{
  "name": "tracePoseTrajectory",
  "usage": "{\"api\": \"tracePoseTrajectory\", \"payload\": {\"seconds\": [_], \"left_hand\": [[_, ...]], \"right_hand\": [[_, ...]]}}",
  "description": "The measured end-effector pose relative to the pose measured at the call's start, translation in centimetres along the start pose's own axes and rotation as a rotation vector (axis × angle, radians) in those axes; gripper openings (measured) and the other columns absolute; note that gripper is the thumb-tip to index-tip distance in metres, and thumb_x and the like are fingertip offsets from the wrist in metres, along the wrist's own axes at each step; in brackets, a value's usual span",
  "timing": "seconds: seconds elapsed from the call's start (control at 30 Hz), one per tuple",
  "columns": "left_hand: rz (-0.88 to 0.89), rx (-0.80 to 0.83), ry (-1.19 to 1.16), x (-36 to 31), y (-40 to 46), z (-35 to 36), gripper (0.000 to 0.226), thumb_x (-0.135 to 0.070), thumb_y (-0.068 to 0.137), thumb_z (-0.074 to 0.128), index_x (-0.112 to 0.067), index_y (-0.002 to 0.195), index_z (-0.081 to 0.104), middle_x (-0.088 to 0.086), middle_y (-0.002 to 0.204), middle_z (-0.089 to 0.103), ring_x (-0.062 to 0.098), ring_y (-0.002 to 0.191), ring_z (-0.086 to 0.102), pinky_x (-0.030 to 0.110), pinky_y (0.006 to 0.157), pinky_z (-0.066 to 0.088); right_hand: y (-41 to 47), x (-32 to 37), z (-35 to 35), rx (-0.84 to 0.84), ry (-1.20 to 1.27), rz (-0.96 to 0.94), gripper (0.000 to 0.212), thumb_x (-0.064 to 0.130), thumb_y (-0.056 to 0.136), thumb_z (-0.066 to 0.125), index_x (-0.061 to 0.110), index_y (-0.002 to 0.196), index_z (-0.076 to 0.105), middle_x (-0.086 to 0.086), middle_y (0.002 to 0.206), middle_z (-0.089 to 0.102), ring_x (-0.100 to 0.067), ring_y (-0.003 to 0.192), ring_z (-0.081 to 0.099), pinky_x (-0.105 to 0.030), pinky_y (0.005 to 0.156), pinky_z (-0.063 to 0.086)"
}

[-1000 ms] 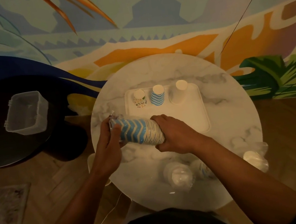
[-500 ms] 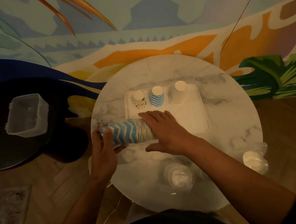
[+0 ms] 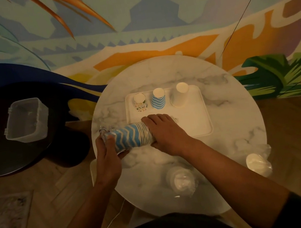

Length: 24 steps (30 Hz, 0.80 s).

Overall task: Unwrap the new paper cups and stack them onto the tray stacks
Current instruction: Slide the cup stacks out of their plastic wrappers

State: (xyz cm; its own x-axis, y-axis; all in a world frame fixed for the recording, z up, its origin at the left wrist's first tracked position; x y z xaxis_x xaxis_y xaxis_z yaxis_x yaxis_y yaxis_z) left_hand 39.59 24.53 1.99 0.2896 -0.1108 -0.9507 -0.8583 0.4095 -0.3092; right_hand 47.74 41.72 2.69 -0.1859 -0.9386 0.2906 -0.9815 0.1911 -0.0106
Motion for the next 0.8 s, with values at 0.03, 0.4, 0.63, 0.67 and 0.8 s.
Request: {"api": "tracePoseTrajectory", "payload": {"seconds": [0.03,0.4,0.63,0.67,0.8], "left_hand": [[0.006,0.001,-0.003,0.0,0.0,0.2,0.026,-0.032,0.11,0.034,-0.027,0.134,0.039,0.002,0.135,0.053,0.016,0.116,0.064,0.027,0.08,0.061],[0.045,0.112,0.07,-1.4,0.9,2.4,0.028,-0.032,0.108,0.039,-0.03,0.135,0.038,-0.01,0.123,0.056,0.001,0.101,0.069,0.021,0.074,0.059],[0.0,0.188,0.019,-2.4,2.5,3.4,0.041,-0.036,0.103,0.048,-0.032,0.143,0.04,-0.006,0.133,0.057,0.018,0.112,0.068,0.036,0.09,0.058],[-0.013,0.2,0.038,-2.0,2.4,3.7,0.041,-0.035,0.101,0.051,-0.033,0.141,0.041,-0.006,0.133,0.056,0.018,0.115,0.066,0.038,0.093,0.057],[-0.092,0.346,0.25,1.2,1.7,5.5,0.057,-0.028,0.093,0.07,-0.028,0.143,0.043,0.001,0.14,0.055,0.016,0.117,0.06,0.029,0.089,0.053]], "right_hand": [[0.1,0.2,0.0,-0.014,0.002,-0.003,0.081,0.032,0.076,0.081,0.01,0.143,0.043,-0.009,0.135,0.053,-0.031,0.117,0.053,-0.047,0.103,0.042],[0.6,0.9,-0.9,-0.019,0.09,-0.036,0.086,0.036,0.079,0.081,0.013,0.15,0.037,-0.008,0.145,0.047,-0.031,0.127,0.049,-0.044,0.107,0.04],[0.2,-3.6,-3.9,-0.082,0.524,0.215,0.077,0.034,0.076,0.085,0.023,0.14,0.044,0.001,0.132,0.057,-0.014,0.116,0.056,-0.032,0.096,0.047],[0.1,-4.3,-4.6,-0.134,0.613,0.268,0.073,0.032,0.076,0.086,0.022,0.136,0.048,0.005,0.126,0.061,-0.007,0.11,0.059,-0.024,0.094,0.047],[-0.8,-5.9,-5.2,-0.213,0.946,0.488,0.059,0.034,0.079,0.086,0.021,0.127,0.056,0.012,0.117,0.069,0.003,0.1,0.067,-0.021,0.09,0.054]]}}
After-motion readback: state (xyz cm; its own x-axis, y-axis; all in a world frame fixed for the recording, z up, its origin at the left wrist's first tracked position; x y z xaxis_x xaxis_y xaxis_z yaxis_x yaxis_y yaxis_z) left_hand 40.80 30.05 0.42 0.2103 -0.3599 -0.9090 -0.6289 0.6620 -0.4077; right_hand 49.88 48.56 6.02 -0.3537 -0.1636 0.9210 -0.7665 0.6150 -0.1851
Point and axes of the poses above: each hand's wrist, its own y-axis towards the middle knuckle, its own z-axis out of the palm, x = y × z, the point moved 6 cm from there along y, towards the middle knuckle
